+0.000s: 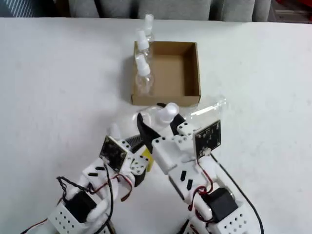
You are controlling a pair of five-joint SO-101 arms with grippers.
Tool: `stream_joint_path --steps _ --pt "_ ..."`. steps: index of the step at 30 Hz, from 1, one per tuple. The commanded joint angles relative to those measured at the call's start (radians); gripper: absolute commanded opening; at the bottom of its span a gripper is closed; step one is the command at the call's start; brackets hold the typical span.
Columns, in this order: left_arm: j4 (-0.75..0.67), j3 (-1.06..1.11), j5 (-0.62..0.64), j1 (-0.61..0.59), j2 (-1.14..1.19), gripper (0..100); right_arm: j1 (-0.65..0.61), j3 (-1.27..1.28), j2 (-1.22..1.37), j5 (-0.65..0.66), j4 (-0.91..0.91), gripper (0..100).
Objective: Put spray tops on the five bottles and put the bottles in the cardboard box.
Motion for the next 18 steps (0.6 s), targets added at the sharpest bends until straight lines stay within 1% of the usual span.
stream_joint_path --steps 1,5,10,13,18 --pt "-0.008 0.000 -0.014 -0.016 -0.007 2 0.004 -0.029 -0.001 0.034 0.002 1.5" --pt "0.002 0.000 -0.014 -0.018 -0.007 2 0.128 -0.029 -0.001 0.034 -0.067 1.5" --pt "0.028 0.000 -0.014 -0.071 -0.007 2 0.268 -0.029 0.067 0.034 -0.170 1.5" --pt "0.028 0.000 -0.012 -0.116 -0.007 2 0.332 -0.029 0.202 0.026 -0.289 1.5" --pt "0.028 0.000 -0.012 -0.162 -0.007 2 0.400 -0.034 0.509 0.026 -0.575 1.5"
